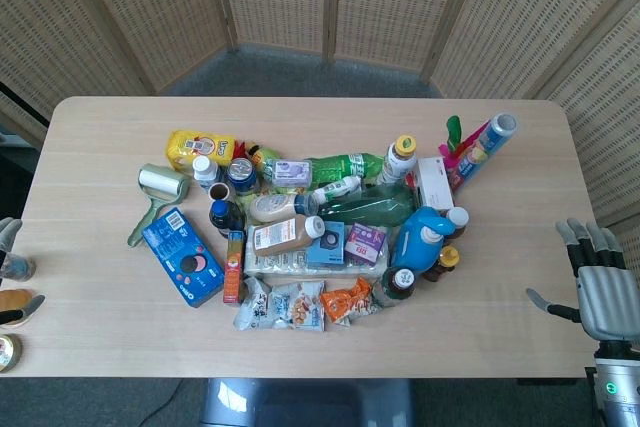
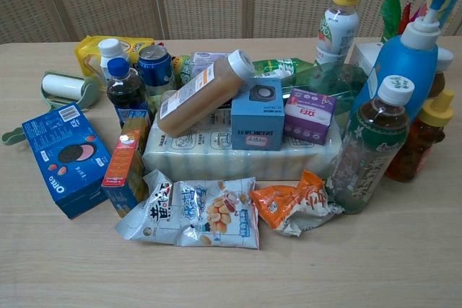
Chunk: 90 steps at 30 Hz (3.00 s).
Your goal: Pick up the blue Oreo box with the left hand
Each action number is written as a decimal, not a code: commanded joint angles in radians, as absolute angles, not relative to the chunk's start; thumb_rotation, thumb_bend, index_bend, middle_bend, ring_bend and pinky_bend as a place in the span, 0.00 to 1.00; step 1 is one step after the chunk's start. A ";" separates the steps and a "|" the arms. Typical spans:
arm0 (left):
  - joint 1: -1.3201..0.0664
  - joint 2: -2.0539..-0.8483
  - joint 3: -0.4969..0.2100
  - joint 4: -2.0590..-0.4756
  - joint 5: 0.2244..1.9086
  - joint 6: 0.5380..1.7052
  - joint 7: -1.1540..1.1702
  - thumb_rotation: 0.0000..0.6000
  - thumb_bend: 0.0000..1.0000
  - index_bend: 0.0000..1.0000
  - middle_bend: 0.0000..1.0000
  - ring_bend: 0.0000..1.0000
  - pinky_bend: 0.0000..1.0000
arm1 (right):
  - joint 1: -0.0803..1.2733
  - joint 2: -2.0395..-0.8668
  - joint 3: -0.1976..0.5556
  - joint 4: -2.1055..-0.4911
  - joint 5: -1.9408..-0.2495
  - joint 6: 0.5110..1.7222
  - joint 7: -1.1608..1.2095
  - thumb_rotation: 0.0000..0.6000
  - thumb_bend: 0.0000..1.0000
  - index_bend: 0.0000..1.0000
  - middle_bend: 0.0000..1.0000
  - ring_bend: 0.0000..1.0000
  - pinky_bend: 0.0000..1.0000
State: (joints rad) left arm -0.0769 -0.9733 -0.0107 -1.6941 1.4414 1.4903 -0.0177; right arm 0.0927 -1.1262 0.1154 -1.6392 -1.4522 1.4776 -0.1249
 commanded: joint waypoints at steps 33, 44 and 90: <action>-0.483 -1.183 0.088 -1.289 1.749 0.958 -0.158 1.00 0.02 0.00 0.00 0.00 0.00 | 0.019 -1.057 0.088 -1.727 -1.452 1.564 -0.148 0.76 0.03 0.00 0.00 0.00 0.00; -0.592 -1.284 0.095 -1.181 1.775 0.906 -0.207 1.00 0.02 0.00 0.00 0.00 0.00 | -0.001 -1.033 0.094 -1.753 -1.436 1.587 -0.169 0.77 0.03 0.00 0.00 0.00 0.00; -0.683 -1.335 0.156 -1.124 1.669 0.969 -0.448 1.00 0.07 0.46 0.28 0.68 0.36 | -0.048 -1.030 0.114 -1.737 -1.428 1.637 -0.141 0.83 0.04 0.00 0.00 0.00 0.00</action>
State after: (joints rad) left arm -0.7097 -1.3807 0.1634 -1.0762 1.6796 0.9181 -0.4431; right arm -0.0492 -1.0287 0.1136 -1.7384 -1.4278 1.6384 -0.1426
